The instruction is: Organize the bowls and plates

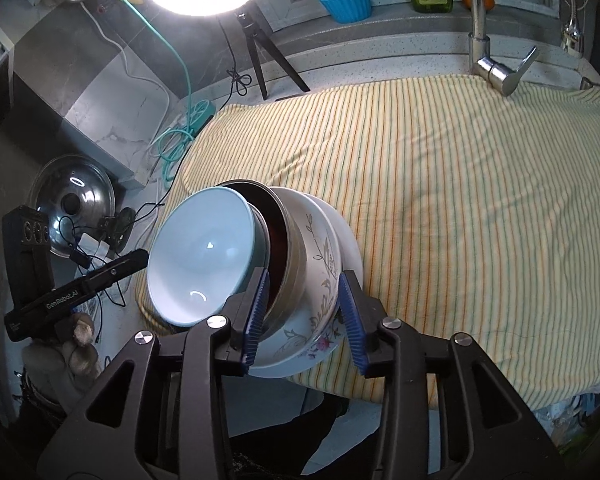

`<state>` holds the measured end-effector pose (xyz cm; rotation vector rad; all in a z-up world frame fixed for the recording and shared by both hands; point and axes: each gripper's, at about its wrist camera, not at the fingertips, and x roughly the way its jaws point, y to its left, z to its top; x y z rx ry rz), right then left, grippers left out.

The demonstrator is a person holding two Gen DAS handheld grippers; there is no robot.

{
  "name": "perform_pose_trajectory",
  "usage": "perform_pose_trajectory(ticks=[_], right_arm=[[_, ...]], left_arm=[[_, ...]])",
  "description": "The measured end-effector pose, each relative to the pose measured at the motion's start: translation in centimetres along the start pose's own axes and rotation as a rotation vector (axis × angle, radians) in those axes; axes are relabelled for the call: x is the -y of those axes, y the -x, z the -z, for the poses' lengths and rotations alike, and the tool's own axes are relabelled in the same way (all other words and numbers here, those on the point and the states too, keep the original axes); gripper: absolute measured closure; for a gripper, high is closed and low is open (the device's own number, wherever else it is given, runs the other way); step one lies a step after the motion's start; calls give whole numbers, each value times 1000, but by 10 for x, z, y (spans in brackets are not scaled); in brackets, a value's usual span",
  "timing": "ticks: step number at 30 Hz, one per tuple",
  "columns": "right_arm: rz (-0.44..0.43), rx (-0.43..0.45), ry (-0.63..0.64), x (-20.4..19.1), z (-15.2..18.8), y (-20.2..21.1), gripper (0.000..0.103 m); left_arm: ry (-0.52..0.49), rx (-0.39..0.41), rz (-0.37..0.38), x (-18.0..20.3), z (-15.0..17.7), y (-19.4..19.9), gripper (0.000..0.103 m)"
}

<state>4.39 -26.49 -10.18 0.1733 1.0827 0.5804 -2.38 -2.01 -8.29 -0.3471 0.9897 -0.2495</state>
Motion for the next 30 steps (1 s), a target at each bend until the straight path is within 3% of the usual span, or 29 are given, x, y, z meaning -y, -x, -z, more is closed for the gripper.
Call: perform_pose_trajectory(ticks=[2, 5, 7, 9, 12, 15, 22, 30], right_arm=[[17, 17, 26, -4, 2, 6, 48], [39, 32, 61, -10, 6, 14, 48], [47, 43, 77, -12, 8, 19, 38], [49, 60, 91, -15, 11, 26, 31], [56, 81, 117, -22, 15, 35, 28], [65, 94, 130, -27, 19, 41, 23], [63, 100, 128, -31, 28, 48, 22], [71, 93, 113, -26, 35, 50, 22]], left_arm=[[-48, 11, -33, 8, 4, 7, 47], [-96, 14, -61, 17, 10, 13, 44], [-104, 12, -79, 21, 14, 16, 40], [-107, 17, -99, 23, 18, 20, 40], [-117, 31, -125, 30, 23, 28, 40], [-147, 44, -153, 40, 24, 30, 32], [-212, 92, -240, 59, 26, 40, 31], [-210, 45, -261, 55, 35, 39, 31]])
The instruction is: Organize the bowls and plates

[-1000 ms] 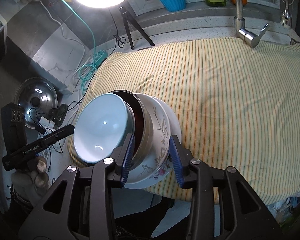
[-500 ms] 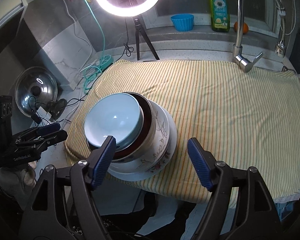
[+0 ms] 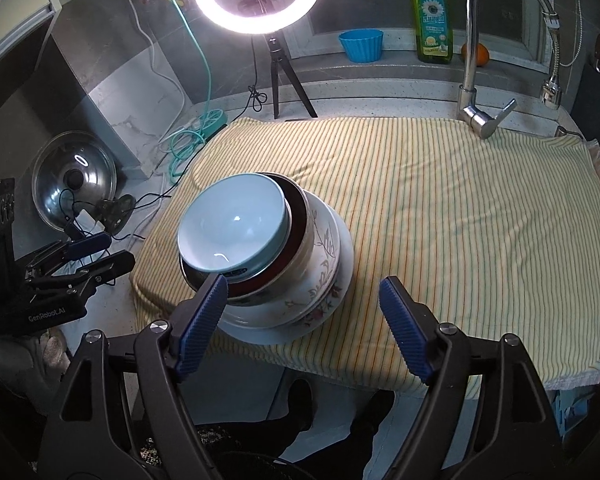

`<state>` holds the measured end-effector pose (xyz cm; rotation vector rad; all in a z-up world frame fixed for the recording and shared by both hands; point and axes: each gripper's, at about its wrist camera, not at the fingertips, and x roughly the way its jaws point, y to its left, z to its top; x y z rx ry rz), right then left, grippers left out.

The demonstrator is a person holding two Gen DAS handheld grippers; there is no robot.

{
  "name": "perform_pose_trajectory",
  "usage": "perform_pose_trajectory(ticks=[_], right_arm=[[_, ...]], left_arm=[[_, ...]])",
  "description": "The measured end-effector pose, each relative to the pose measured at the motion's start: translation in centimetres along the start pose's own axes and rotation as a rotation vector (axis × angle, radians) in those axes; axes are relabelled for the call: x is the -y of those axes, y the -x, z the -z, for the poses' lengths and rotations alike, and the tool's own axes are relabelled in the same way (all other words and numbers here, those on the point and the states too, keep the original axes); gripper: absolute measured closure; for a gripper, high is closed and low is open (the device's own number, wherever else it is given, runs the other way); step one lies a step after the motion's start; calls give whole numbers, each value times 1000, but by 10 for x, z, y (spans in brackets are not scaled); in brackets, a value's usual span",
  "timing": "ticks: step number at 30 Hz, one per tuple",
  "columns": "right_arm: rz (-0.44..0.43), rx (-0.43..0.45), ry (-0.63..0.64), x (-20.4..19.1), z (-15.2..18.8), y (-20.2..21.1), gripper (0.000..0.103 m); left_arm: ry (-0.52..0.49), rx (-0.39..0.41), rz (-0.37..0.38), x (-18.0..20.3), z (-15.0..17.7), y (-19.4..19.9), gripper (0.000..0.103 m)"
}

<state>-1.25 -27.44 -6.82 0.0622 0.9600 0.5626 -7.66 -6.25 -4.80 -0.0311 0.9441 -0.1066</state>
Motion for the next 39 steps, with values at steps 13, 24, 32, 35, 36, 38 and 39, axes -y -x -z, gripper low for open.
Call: perform_pose_trajectory(ticks=[13, 24, 32, 35, 36, 38, 39], right_arm=[[-6, 10, 6, -6, 5, 0, 22], [-3, 12, 10, -9, 4, 2, 22], [2, 13, 10, -7, 4, 4, 22], [4, 14, 12, -7, 4, 4, 22], [4, 14, 11, -7, 4, 4, 22], [3, 12, 11, -7, 4, 4, 22], [4, 12, 12, -8, 5, 4, 22]], left_arm=[[12, 32, -10, 0, 1, 7, 31], [9, 45, -6, 4, 1, 12, 31], [3, 56, -1, 8, 1, 15, 31], [4, 55, 1, 9, 1, 15, 31], [4, 55, 0, 9, 1, 16, 31], [5, 56, 0, 9, 1, 16, 31], [2, 57, -4, 9, 1, 16, 31]])
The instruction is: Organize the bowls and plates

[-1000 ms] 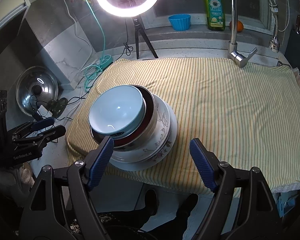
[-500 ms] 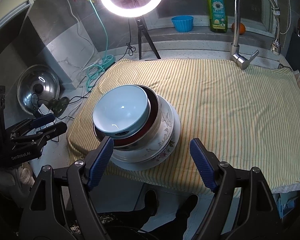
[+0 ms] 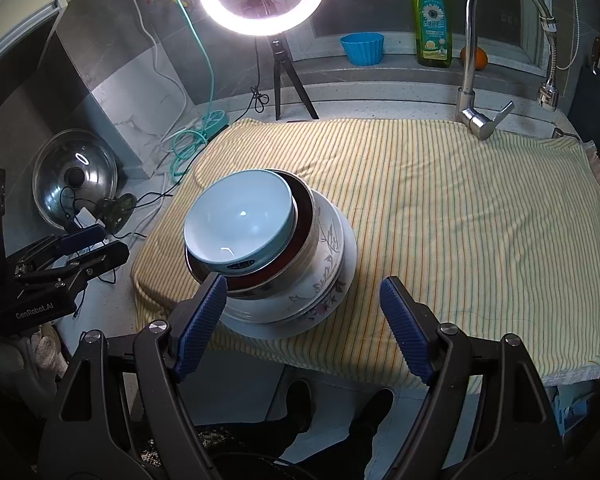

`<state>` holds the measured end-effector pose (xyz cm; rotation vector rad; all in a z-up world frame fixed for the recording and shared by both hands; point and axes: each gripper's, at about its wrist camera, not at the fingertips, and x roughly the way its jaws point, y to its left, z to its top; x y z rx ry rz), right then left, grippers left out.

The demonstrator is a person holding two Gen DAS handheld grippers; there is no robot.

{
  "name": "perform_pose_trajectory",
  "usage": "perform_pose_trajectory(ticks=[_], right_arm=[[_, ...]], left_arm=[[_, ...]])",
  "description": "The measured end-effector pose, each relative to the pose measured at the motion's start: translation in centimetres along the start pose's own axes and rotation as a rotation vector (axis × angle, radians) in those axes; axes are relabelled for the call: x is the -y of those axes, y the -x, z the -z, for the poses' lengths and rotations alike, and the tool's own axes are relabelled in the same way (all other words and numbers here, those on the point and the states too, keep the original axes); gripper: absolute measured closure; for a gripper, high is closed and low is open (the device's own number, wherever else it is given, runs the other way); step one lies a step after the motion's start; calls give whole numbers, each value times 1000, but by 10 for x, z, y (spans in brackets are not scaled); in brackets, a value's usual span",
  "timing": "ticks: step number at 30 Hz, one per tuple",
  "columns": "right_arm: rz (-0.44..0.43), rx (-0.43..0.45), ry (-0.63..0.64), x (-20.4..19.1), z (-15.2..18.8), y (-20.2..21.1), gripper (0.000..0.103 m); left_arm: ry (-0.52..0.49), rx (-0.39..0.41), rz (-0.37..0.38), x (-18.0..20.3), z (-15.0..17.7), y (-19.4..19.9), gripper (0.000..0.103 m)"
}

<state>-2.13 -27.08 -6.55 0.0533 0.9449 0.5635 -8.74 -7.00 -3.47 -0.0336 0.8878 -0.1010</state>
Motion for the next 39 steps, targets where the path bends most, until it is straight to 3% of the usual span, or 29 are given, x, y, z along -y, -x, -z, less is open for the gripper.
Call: perform_pose_trajectory(ticks=[26, 35, 39], right_arm=[[21, -5, 12, -3, 2, -1, 21], [26, -7, 10, -2, 1, -4, 21], [30, -10, 6, -2, -1, -8, 21]], left_arm=[[-40, 16, -3, 6, 0, 2, 31], [-5, 4, 2, -1, -3, -3, 29], [-48, 64, -11, 6, -4, 5, 29]])
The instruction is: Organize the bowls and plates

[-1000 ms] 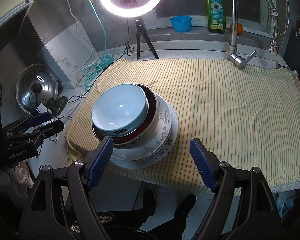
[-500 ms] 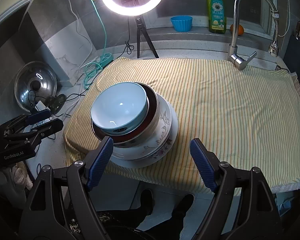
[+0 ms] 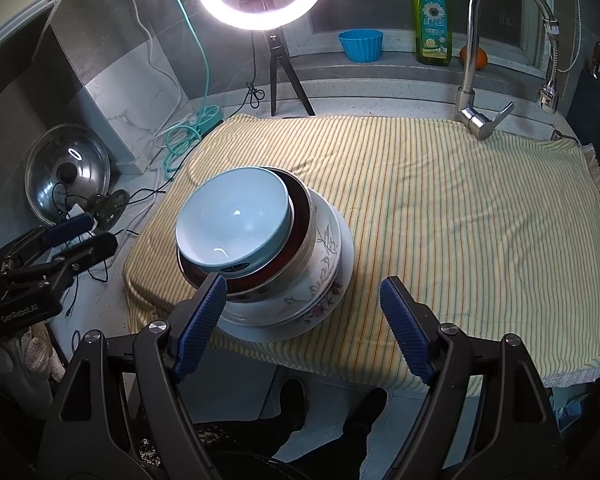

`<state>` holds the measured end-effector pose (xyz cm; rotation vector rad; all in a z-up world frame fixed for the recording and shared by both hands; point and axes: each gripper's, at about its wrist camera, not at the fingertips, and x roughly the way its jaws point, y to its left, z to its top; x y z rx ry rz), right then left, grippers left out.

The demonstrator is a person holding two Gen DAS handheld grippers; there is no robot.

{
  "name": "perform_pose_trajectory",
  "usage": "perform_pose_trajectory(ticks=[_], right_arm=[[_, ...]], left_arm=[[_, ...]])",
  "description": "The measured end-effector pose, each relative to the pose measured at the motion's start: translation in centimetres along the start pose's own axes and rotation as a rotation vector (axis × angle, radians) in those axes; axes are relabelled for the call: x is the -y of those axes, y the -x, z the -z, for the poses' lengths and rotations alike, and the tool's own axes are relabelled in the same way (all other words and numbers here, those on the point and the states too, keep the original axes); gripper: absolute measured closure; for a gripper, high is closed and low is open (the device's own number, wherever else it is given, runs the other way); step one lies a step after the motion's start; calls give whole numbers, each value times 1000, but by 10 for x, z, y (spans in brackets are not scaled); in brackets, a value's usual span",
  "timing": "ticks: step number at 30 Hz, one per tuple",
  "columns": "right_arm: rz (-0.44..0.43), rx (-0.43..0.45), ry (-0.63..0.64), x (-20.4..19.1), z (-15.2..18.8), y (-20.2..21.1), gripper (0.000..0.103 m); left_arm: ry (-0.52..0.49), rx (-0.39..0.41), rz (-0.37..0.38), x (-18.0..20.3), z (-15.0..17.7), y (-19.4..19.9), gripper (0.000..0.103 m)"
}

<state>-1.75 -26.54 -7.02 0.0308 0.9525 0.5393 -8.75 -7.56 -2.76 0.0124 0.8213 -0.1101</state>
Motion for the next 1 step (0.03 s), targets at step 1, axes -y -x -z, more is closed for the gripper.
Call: perform_pose_trajectory(ticks=[1], right_arm=[[0, -1, -2, 0, -1, -1, 21]], left_arm=[[-7, 14, -12, 1, 0, 1, 29]])
